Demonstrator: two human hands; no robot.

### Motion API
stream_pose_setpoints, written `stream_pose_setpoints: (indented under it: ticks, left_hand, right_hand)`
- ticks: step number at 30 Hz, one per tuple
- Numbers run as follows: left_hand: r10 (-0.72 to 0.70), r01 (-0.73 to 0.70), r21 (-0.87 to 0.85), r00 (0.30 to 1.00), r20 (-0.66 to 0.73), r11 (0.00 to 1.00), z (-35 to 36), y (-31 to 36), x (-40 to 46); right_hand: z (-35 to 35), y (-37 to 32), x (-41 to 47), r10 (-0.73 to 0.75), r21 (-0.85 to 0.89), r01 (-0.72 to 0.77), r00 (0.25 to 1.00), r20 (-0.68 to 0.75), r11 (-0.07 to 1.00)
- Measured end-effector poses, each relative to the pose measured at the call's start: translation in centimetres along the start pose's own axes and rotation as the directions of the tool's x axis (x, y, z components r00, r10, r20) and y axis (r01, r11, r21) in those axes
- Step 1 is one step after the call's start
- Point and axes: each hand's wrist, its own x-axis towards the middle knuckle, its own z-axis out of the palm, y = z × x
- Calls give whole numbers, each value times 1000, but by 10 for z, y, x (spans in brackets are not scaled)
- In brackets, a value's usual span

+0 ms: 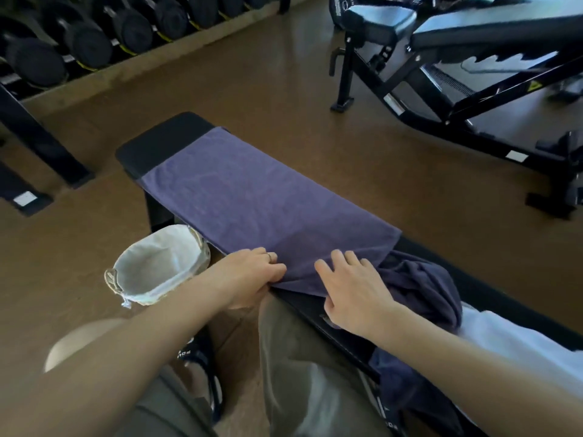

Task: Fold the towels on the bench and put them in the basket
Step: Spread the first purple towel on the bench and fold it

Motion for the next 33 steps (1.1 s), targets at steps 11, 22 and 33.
stream_pose_setpoints:
  ticks: [11, 22, 33]
  left_hand:
    - [-16, -4, 211, 996, 92, 977, 1, -8, -20]
    - [-548, 456, -497, 835, -46, 738, -12, -51, -30]
    - [-891, 310, -887, 190, 411, -343, 15, -179, -25]
  right_hand:
    - [-8, -36, -6, -172, 302, 124, 975, 139, 945]
    - [-39, -15, 25, -151, 289, 124, 986, 72, 949]
    - [-71, -11, 246, 55, 593, -36, 998, -15, 804]
